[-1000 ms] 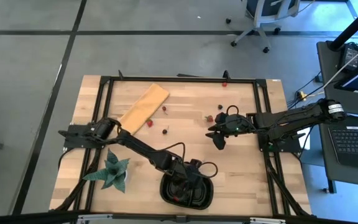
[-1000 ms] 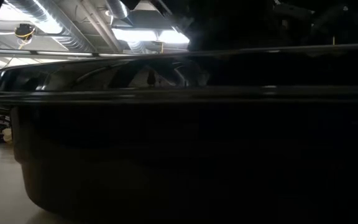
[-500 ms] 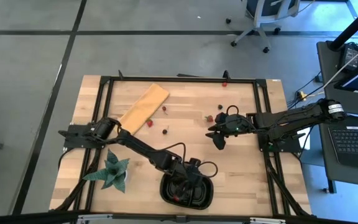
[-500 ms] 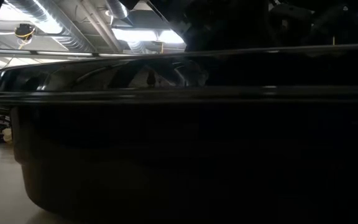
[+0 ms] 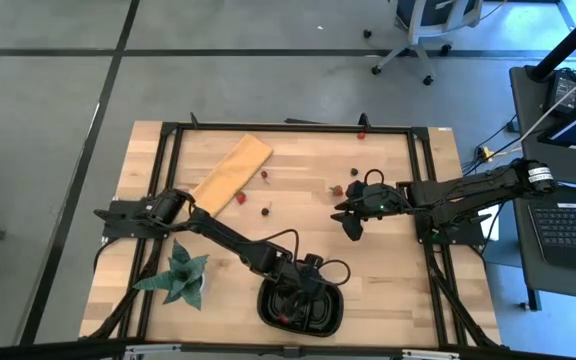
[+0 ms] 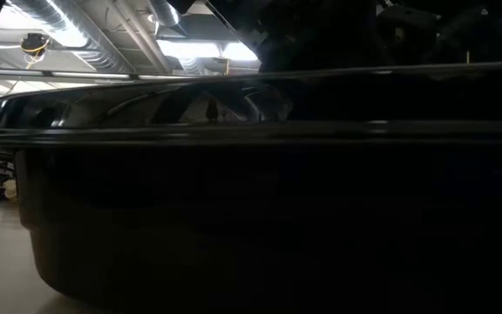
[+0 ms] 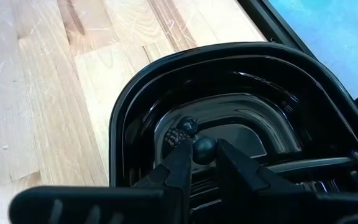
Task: Pick and placing Produce into tupperware
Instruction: Put the blueberry into the black container
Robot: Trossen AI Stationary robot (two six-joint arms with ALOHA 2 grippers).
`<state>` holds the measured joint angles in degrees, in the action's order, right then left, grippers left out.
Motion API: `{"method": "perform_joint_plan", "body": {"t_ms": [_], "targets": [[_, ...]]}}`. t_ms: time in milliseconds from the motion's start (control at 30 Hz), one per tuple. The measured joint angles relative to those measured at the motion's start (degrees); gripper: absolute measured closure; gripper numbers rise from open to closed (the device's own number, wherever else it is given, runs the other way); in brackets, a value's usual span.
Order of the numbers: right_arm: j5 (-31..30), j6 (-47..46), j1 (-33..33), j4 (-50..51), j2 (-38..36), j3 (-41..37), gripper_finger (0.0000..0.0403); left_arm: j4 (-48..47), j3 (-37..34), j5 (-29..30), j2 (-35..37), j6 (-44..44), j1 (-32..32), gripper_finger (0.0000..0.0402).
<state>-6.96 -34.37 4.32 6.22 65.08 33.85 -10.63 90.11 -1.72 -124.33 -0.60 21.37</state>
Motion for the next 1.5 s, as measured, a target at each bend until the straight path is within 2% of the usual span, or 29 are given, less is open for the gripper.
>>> {"method": "perform_joint_plan", "body": {"t_ms": [567, 1000, 1500], "targets": [[0.0, 0.0, 0.0, 0.0, 0.0, 0.0, 0.0222, 0.0, 0.0, 0.0, 0.1, 0.0, -0.1, 0.0345], [0.0, 0.1, 0.0, 0.0, 0.0, 0.0, 0.0222, 0.1, 0.0, 0.1, 0.1, 0.0, -0.5, 0.0254], [0.0, 0.3, 0.0, 0.0, 0.0, 0.0, 0.0222, 0.1, 0.0, 0.2, 0.1, 0.1, -0.8, 0.0246]]}}
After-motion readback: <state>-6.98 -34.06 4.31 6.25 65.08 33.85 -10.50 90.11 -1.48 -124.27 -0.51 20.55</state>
